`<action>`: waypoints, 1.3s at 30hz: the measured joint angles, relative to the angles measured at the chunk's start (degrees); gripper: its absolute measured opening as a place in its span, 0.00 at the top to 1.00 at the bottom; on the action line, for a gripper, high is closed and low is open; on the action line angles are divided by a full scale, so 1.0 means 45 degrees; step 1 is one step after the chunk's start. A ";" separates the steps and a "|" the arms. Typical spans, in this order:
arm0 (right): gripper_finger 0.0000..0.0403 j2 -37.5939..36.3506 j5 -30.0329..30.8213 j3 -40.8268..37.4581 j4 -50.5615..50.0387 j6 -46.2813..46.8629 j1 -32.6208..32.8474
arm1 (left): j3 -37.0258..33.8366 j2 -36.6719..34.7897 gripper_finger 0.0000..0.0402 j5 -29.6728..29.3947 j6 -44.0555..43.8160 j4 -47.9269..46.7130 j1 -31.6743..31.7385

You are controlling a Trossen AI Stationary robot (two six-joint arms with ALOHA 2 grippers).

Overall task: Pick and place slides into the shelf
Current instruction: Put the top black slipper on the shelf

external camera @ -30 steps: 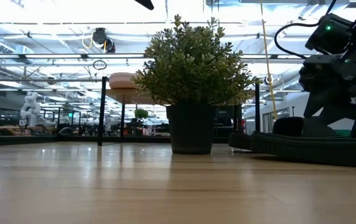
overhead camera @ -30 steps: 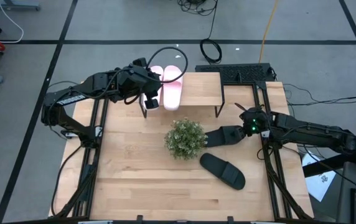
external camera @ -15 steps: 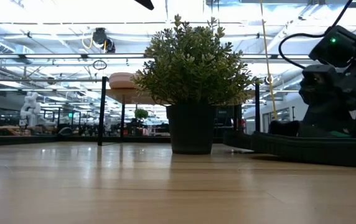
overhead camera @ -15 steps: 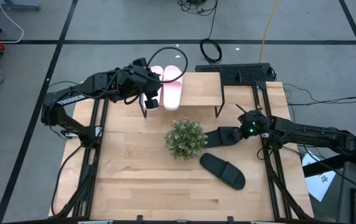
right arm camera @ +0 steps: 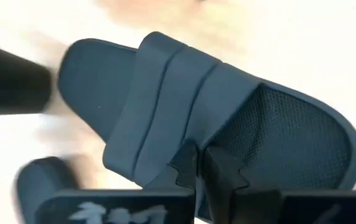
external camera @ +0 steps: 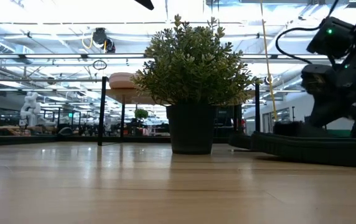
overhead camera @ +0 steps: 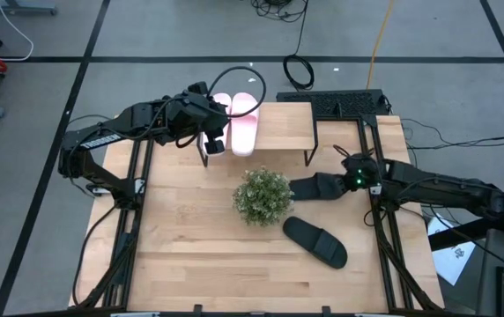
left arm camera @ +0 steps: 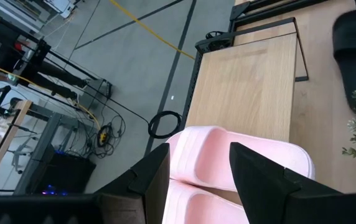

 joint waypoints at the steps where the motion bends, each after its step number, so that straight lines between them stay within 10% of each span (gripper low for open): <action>1: 0.99 0.0002 0.0226 0.0322 -0.0549 -0.0155 0.0000 | 0.0000 0.0000 0.56 -0.0001 0.0075 0.0000 0.0003; 17: 1.00 0.0024 0.1139 0.5294 -0.6392 -0.0545 0.0000 | 0.0000 0.0000 0.56 0.0000 0.0233 0.0296 0.0001; 39: 1.00 0.1856 0.0428 1.0298 -0.8250 -0.2066 0.0005 | 0.0000 0.0000 0.56 0.1831 0.2657 0.3023 -0.0739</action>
